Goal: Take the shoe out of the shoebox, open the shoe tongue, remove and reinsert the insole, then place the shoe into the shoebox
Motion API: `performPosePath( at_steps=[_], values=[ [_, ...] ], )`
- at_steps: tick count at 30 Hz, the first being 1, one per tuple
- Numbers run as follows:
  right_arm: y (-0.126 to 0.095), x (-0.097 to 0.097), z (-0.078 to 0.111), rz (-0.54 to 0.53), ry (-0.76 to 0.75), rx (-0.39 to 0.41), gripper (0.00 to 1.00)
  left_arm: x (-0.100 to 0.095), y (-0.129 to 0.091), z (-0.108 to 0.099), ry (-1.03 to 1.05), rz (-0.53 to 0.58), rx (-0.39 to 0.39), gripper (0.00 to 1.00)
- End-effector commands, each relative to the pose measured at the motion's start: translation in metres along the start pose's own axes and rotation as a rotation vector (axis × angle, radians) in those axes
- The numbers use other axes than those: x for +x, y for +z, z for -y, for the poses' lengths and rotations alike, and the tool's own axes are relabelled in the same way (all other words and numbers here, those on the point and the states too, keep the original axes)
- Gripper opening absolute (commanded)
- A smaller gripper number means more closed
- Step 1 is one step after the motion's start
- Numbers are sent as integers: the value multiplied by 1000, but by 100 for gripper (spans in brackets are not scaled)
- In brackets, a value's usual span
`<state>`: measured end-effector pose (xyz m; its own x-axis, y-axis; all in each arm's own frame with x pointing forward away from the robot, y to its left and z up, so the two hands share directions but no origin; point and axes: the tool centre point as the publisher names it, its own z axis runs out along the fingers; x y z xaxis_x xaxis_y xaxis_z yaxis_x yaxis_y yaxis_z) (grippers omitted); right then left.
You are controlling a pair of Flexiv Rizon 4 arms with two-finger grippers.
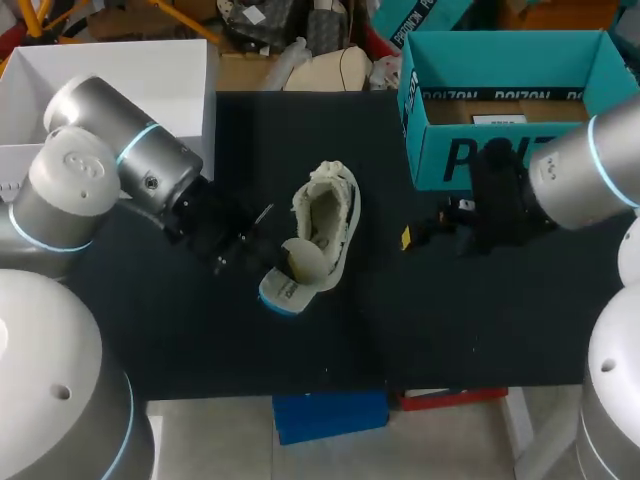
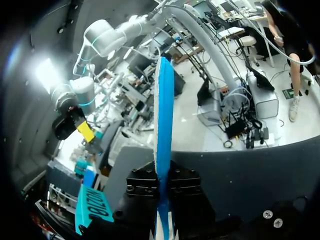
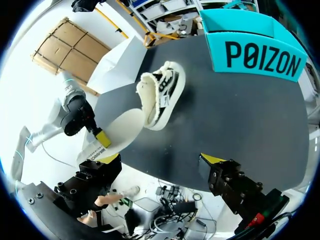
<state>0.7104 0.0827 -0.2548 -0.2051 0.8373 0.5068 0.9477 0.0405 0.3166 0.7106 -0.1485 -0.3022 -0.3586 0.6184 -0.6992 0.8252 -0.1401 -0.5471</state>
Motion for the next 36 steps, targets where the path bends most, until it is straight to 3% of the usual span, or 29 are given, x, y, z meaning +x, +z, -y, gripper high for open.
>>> performPosePath(
  at_steps=[1,9,22,36],
  values=[
    [1,1,0,4,1,0,100,0,3,-16,-10,-27,28,0],
    [1,1,0,4,1,0,100,-1,7,-41,10,-92,32,0],
    [1,1,0,4,1,0,100,-21,9,-87,70,-171,50,0],
    [1,1,0,4,1,0,100,-23,16,-129,117,-232,0,0]
  ],
)
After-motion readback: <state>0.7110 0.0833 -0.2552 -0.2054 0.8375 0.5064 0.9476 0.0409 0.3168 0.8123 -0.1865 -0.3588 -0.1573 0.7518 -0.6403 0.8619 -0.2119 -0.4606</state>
